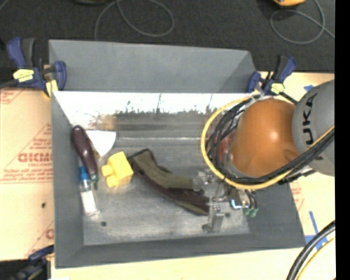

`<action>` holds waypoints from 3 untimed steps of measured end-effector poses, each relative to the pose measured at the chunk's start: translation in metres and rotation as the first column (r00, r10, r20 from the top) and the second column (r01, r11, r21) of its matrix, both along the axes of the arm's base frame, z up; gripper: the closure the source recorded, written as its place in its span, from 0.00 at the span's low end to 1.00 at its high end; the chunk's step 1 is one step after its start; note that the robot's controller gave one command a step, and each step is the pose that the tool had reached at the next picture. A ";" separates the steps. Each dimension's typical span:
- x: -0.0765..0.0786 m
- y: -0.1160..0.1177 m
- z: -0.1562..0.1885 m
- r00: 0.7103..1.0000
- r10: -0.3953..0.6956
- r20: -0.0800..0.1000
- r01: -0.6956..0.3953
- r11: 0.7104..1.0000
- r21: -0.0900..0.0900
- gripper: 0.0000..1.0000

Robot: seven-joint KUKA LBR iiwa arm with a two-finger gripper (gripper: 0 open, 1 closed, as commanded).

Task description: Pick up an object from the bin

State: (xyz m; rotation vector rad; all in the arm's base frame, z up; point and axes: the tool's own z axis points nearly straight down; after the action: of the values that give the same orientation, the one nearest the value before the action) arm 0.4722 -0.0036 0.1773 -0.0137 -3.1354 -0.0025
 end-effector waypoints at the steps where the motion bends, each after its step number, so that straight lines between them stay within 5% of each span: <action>1: 0.002 0.000 0.004 1.000 0.000 0.008 0.000 1.000 0.000 0.00; 3: 0.042 0.024 -0.090 0.999 -0.047 0.011 0.047 0.999 -0.001 0.00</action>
Offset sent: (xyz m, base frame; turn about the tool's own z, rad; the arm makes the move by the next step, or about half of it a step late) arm 0.0286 0.0047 -0.0885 0.0989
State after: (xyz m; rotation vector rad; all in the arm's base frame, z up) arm 0.5145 0.0208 0.0876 -0.0880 -3.1450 -0.0015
